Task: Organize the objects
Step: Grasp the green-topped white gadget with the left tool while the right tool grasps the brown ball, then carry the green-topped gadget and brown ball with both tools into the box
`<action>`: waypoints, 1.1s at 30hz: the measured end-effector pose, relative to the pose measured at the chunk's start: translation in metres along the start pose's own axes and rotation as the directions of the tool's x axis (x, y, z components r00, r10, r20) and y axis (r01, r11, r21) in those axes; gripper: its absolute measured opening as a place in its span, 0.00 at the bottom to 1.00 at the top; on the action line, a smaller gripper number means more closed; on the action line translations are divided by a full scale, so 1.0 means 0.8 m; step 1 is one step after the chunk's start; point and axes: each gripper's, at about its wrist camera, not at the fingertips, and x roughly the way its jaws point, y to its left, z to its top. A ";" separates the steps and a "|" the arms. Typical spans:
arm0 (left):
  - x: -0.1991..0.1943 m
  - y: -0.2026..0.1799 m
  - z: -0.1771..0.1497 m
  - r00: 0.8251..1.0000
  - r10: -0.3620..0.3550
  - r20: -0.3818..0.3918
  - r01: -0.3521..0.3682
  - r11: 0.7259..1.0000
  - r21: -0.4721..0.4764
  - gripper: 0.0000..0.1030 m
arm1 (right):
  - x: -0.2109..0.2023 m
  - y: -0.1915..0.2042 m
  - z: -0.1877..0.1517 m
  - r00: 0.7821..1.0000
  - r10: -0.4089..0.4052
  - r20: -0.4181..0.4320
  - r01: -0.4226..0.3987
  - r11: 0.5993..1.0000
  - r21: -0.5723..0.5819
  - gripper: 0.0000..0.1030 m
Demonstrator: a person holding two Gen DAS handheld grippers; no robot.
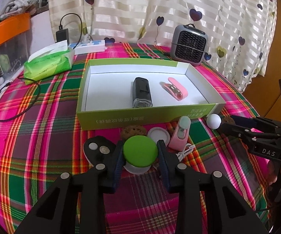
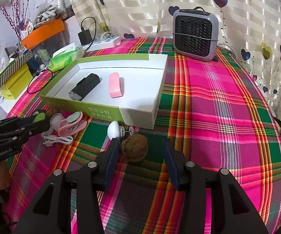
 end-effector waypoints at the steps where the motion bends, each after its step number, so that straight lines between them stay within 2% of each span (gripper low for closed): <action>1: 0.000 0.001 0.000 1.000 0.000 0.000 0.000 1.000 0.000 0.30 | 0.002 0.001 0.000 1.000 0.005 -0.006 -0.005 1.000 -0.002 0.45; 4: -0.001 0.001 0.000 1.000 0.003 0.003 -0.003 1.000 -0.003 0.30 | 0.004 0.002 0.000 1.000 0.001 -0.014 -0.001 1.000 -0.008 0.43; 5: -0.001 0.002 0.001 1.000 0.004 0.005 -0.004 1.000 -0.004 0.30 | 0.003 0.003 0.000 1.000 0.002 -0.013 -0.002 1.000 -0.010 0.39; 6: -0.002 0.003 0.001 1.000 0.004 0.006 -0.004 1.000 -0.004 0.30 | 0.003 0.003 0.000 1.000 0.004 -0.012 -0.004 1.000 -0.010 0.30; 22: -0.026 -0.005 -0.004 0.998 0.019 0.053 -0.019 1.000 0.002 0.30 | -0.027 0.008 -0.007 0.998 0.006 0.056 -0.006 1.000 -0.006 0.30; 33: -0.053 -0.019 -0.008 0.996 -0.012 0.091 0.012 1.000 0.000 0.30 | -0.060 0.043 -0.009 0.993 0.044 0.113 -0.037 0.998 -0.057 0.30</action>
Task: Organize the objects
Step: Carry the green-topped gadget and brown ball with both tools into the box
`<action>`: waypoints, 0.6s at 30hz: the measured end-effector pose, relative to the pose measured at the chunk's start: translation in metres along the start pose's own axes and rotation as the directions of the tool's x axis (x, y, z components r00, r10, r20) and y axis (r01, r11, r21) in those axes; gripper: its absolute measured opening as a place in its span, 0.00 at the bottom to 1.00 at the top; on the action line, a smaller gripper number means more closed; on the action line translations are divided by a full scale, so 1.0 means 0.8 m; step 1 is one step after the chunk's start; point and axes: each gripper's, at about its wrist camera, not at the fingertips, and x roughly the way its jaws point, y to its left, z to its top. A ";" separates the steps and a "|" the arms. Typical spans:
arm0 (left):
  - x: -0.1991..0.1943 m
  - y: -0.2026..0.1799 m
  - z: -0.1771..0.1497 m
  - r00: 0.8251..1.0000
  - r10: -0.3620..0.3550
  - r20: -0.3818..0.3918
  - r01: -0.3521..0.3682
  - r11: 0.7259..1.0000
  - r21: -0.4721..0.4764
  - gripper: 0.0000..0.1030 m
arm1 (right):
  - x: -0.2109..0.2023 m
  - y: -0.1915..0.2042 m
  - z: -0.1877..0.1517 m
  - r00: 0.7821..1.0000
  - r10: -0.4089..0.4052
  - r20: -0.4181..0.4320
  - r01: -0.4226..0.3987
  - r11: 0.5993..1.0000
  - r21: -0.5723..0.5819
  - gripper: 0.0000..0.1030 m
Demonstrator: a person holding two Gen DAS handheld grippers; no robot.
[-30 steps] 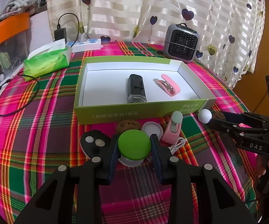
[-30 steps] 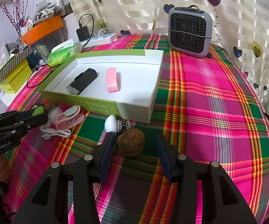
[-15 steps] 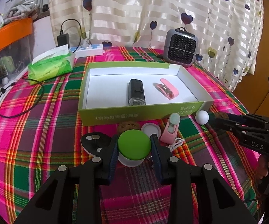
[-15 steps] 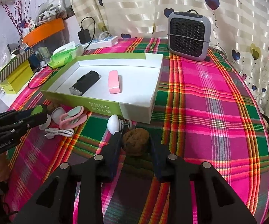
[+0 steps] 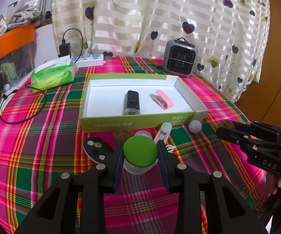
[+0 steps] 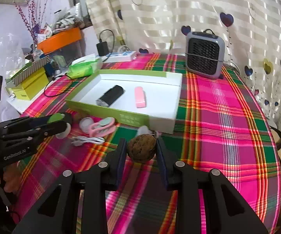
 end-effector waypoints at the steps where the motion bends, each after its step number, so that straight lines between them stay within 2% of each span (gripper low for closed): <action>1: -0.002 -0.001 0.000 1.000 -0.002 0.003 0.002 1.000 0.001 0.30 | -0.002 0.002 0.000 1.000 0.002 0.004 -0.002 1.000 -0.003 0.30; 18: -0.014 -0.009 0.002 1.000 -0.020 0.023 0.020 1.000 0.005 0.30 | -0.013 0.033 0.001 0.999 0.034 0.025 -0.033 0.998 -0.049 0.30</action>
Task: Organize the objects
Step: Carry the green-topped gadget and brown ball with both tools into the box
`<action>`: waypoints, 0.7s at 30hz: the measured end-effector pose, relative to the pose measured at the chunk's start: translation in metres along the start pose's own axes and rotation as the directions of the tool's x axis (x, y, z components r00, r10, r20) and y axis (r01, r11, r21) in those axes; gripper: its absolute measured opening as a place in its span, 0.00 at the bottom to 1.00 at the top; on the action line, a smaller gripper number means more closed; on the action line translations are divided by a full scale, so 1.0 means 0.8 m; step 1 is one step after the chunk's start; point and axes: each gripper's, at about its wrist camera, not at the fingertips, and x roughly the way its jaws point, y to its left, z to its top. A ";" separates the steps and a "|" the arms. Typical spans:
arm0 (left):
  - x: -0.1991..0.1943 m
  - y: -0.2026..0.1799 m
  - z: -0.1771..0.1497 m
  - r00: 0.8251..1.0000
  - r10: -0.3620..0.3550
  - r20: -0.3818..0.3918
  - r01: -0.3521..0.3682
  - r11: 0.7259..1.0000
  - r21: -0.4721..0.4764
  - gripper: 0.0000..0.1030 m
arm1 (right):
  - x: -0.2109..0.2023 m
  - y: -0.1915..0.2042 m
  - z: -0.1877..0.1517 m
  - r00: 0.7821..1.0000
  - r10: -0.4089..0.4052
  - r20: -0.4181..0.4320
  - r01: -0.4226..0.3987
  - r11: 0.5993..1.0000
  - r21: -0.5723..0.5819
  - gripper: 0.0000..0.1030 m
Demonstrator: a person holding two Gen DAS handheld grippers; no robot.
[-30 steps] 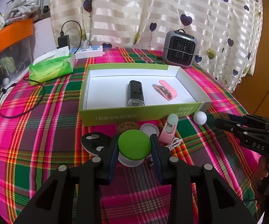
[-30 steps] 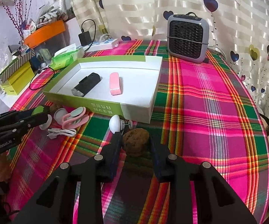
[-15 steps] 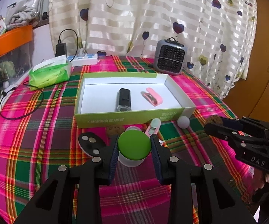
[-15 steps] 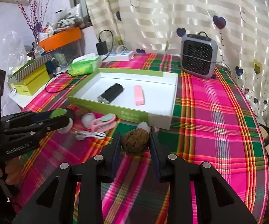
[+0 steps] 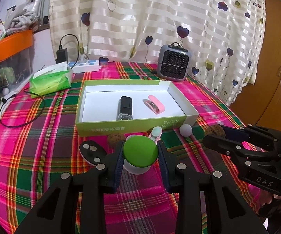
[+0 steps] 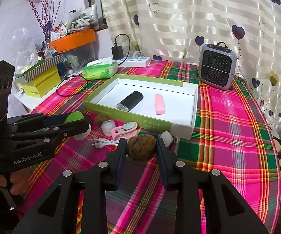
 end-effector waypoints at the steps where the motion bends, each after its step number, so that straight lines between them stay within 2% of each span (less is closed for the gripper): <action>1: 0.000 0.000 0.000 1.000 0.000 0.000 0.000 1.000 -0.001 0.30 | 0.001 0.000 0.000 1.000 0.001 -0.001 -0.001 1.000 0.000 0.30; 21: 0.003 -0.011 0.002 1.000 0.001 -0.001 -0.001 1.000 0.016 0.30 | 0.005 0.004 0.004 1.000 0.015 -0.005 -0.015 1.000 -0.007 0.30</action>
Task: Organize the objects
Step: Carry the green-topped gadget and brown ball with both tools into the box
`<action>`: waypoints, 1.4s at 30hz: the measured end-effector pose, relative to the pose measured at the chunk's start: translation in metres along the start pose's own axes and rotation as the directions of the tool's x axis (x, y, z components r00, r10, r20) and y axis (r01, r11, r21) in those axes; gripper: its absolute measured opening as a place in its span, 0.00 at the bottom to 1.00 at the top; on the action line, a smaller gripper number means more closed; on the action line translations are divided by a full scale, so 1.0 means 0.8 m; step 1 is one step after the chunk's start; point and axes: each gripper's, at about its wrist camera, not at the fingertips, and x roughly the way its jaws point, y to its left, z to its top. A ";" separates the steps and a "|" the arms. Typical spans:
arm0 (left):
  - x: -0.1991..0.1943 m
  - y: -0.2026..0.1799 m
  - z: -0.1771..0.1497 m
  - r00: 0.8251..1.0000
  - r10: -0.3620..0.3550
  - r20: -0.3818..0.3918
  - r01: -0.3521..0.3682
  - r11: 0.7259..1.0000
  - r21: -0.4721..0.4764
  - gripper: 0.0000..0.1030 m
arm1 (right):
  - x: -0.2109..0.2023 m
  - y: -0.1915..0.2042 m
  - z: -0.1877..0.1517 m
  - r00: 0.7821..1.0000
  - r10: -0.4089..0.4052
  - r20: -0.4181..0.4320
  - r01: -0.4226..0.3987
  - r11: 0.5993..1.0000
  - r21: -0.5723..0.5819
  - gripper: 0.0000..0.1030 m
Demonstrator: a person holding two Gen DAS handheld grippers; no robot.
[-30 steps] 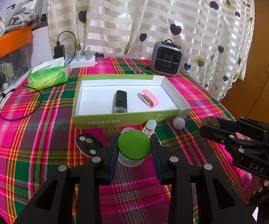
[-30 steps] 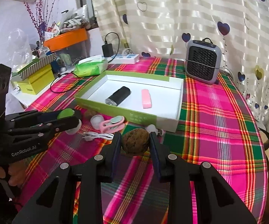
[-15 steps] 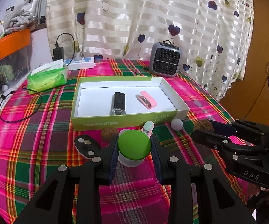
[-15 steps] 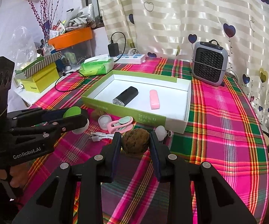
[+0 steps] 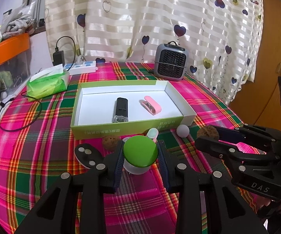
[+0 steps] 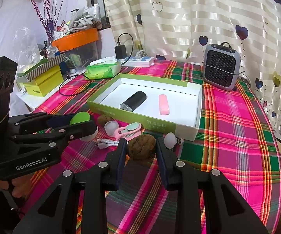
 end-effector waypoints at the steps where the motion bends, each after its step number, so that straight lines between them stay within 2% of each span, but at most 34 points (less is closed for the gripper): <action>1: 0.000 0.000 0.000 1.000 0.000 0.000 0.000 1.000 0.000 0.30 | 0.001 0.000 0.001 1.000 0.000 -0.001 0.000 1.000 -0.001 0.30; 17: 0.014 0.000 0.025 1.000 0.015 -0.002 -0.015 1.000 0.010 0.30 | 0.019 0.005 0.023 0.999 -0.041 -0.008 0.041 0.999 -0.030 0.30; 42: 0.040 0.006 0.060 0.998 0.055 0.008 -0.056 0.998 0.035 0.30 | 0.046 0.003 0.055 0.999 -0.051 0.003 0.051 0.996 -0.077 0.30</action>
